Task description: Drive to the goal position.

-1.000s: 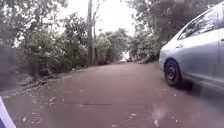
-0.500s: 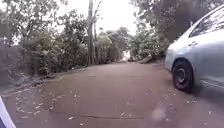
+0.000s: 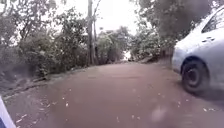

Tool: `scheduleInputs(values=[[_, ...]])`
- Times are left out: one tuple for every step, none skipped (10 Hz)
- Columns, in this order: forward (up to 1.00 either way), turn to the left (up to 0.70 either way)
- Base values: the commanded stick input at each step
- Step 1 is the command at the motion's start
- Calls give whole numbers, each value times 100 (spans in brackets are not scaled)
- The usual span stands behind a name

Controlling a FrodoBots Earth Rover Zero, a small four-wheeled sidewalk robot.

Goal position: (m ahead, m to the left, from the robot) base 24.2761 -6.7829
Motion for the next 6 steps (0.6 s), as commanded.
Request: scheduleInputs(values=[[70,0],[70,0],[70,0],[70,0],[70,0],[70,0]])
